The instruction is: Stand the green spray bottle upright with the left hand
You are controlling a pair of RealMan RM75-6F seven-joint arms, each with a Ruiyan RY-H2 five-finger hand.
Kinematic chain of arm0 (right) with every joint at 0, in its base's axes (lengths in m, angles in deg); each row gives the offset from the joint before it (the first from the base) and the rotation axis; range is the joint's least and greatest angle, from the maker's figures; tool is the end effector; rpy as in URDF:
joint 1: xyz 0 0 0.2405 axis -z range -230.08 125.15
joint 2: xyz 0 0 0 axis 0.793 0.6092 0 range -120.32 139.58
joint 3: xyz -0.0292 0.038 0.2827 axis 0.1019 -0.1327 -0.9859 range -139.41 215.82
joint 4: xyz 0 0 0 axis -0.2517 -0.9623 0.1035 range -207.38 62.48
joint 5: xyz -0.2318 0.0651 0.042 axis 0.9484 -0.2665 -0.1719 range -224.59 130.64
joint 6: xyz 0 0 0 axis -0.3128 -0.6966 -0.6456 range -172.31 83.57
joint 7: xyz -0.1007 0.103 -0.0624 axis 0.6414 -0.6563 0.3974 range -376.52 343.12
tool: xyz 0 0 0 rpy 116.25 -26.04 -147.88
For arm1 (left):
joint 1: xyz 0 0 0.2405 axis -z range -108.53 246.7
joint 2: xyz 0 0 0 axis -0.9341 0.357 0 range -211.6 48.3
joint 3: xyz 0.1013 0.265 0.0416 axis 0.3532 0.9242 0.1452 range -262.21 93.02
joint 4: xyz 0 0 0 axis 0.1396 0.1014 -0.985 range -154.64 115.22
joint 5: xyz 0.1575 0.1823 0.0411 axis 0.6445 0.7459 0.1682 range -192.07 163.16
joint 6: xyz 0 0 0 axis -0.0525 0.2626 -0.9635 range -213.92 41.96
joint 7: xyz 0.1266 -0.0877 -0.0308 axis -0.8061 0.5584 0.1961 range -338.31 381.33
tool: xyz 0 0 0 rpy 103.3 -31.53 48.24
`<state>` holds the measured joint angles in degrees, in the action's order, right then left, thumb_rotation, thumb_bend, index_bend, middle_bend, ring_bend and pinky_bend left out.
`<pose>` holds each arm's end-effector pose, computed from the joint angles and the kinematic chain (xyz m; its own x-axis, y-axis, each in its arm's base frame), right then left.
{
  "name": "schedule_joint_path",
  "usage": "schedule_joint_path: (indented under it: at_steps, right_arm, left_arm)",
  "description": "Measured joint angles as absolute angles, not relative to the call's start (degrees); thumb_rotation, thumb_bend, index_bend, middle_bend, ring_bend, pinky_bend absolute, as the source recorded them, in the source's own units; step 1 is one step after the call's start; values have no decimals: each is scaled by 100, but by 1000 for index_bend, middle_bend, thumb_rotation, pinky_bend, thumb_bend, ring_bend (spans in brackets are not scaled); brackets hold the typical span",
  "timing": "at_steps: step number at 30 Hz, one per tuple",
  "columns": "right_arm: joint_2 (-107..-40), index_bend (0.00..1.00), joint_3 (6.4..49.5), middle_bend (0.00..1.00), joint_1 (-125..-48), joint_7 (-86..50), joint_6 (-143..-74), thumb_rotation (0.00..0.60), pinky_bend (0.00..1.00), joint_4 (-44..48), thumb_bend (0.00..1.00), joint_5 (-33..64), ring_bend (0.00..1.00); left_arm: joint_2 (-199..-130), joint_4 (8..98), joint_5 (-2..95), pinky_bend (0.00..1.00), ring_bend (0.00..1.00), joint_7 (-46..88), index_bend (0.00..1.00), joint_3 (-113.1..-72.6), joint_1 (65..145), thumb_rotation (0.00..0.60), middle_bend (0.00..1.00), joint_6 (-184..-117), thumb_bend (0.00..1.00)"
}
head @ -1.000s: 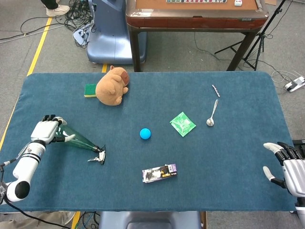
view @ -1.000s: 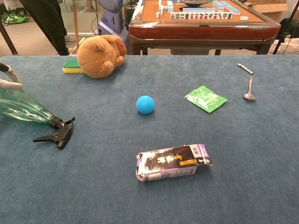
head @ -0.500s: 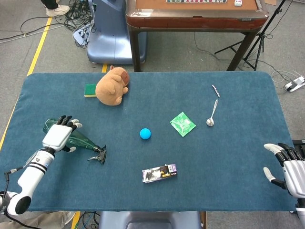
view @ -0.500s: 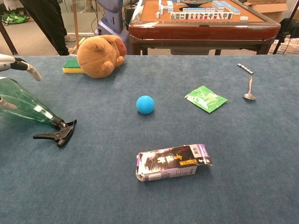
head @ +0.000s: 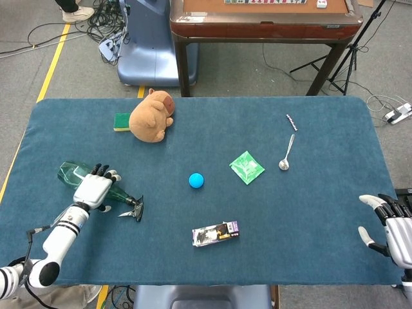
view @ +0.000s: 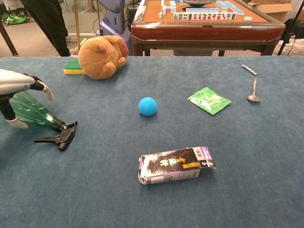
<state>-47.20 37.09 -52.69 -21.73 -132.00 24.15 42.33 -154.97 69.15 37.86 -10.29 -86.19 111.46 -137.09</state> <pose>-0.3515 -0.1631 0.1764 0.3667 -0.0197 0.9301 -0.9302 0.0081 0.3669 -0.2608 0.3817 0.0219 0.7070 0.3374 0.6215 0.7057 -0.2792 -0.6512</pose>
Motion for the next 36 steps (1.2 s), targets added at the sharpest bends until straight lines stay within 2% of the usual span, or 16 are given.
schedule_joint_path:
  at_steps: [6,15,19,36]
  right_arm:
    - [-4714,247,3718,262,-5248,-2198,-13208,600,193,2395,327,4220,131]
    - [-4724,247,3717,262,-5235,-2216,-13213,600,193,2365,327,4211,131]
    - [-4728,247,3713,262,-5223,-2225,-13223,600,193,2353,327,4195,131]
    - [-4707,247,3714,262,-5189,-2195,-13273,600,193,2392,327,4218,131]
  left_arm:
    - [-15757,6643,3483,0,0,-1143,274,-8676,11234,600,165,-13717,163]
    - [-15837,6524,3339,0,0,-1262,310,-8676,11309,600,205,-13685,342]
    - [-15865,6483,3277,0,19,-1290,333,-8676,11319,600,234,-13717,384]
    - [-15928,6323,3025,0,67,-1385,380,-8618,11357,600,289,-13675,387]
